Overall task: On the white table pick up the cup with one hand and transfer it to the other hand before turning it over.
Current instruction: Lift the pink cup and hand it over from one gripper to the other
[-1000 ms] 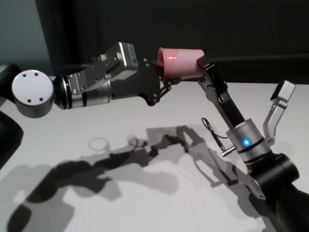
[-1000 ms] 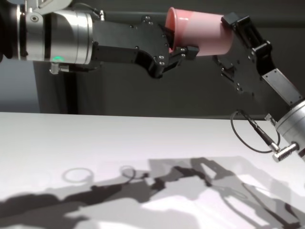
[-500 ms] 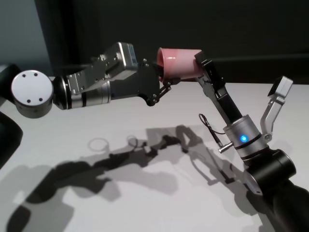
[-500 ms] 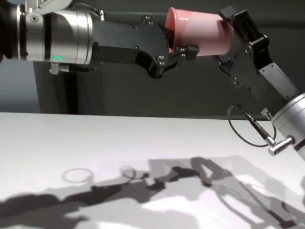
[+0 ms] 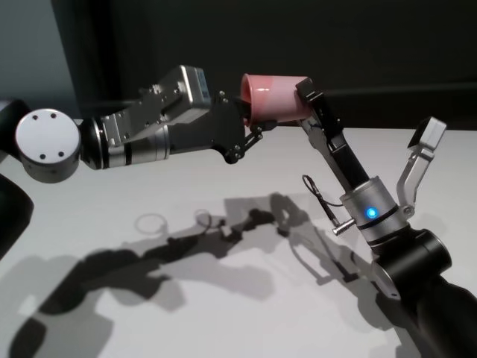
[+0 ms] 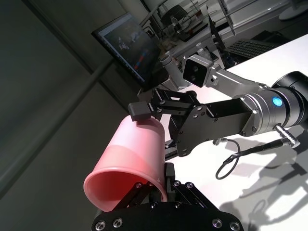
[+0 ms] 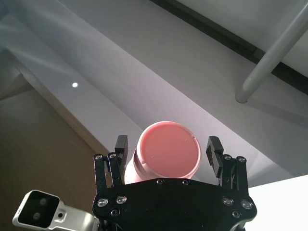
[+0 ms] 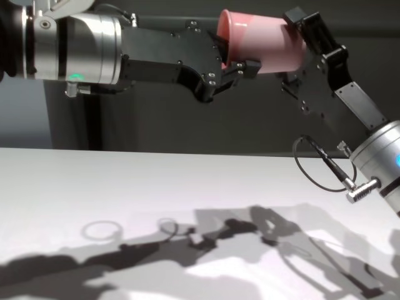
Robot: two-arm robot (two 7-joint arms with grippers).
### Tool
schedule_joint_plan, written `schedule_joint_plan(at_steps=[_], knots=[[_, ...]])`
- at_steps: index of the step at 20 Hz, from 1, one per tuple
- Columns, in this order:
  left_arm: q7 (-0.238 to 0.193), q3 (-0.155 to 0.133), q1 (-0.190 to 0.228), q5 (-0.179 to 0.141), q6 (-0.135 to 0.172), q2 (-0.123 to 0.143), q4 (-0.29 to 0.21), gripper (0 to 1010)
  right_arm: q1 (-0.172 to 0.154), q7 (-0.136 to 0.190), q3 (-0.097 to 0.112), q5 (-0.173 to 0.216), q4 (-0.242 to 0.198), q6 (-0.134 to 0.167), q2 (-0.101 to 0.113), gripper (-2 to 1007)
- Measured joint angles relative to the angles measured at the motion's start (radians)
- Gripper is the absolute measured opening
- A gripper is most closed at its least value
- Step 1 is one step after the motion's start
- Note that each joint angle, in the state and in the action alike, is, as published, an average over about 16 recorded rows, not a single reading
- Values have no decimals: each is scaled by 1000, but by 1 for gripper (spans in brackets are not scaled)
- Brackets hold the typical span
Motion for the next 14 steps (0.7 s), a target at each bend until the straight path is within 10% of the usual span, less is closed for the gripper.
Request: schedule_joint_plan(at_steps=[14], knots=[[0,0,0,0,0,0,0,53,30,43,-30,38,55,5,-7,1002]])
